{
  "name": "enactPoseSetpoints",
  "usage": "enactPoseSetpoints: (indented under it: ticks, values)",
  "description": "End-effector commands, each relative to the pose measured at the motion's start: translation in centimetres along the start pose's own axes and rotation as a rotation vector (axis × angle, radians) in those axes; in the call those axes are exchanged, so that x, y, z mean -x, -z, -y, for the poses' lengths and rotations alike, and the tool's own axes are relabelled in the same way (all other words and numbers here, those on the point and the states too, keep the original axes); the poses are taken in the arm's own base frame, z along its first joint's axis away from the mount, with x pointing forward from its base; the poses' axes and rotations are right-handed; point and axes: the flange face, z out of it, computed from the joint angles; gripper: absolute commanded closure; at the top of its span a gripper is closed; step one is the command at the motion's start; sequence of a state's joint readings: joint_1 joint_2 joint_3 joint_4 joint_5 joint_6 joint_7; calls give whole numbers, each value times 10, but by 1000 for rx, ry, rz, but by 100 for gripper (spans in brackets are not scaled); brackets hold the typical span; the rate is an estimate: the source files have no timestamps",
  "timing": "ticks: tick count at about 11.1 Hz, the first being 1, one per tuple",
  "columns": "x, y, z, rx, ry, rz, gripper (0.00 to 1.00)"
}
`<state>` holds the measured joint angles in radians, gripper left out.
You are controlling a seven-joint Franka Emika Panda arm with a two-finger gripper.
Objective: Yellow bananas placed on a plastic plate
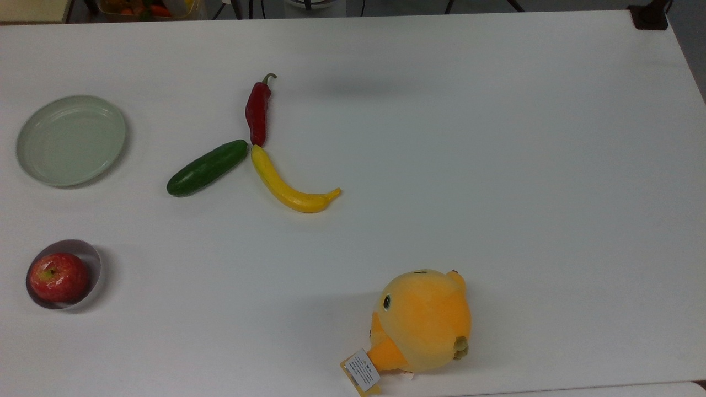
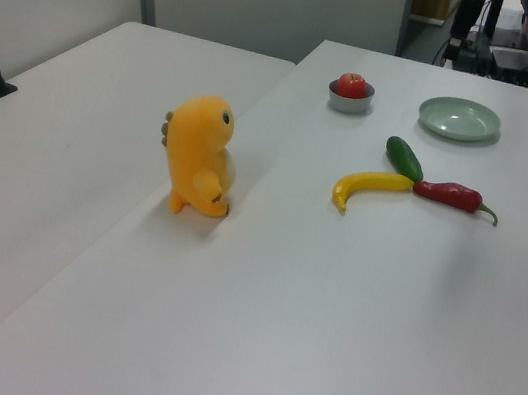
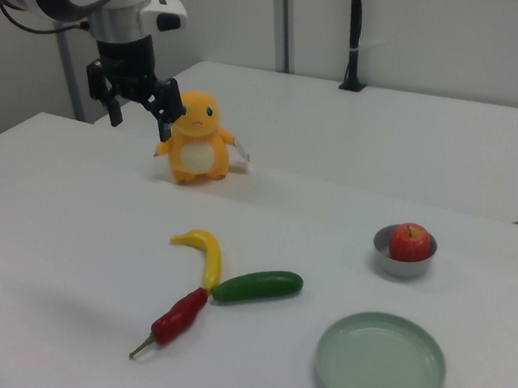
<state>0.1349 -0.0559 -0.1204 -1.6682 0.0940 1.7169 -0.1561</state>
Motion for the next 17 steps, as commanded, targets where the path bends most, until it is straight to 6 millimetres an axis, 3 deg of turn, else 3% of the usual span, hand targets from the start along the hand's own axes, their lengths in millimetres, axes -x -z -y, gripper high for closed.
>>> enactPoseSetpoints:
  ticks: [1,10,13,15,17]
  values:
    - [-4,6,-3,17,4,-20,0]
    - [-4,4,-3,15,-2,-10,0]
    - [-4,2,5,13,17,-3,0]
    - [-5,-8,2,11,19,23,0]
    - [-17,-35,-5,33,50,62,0]
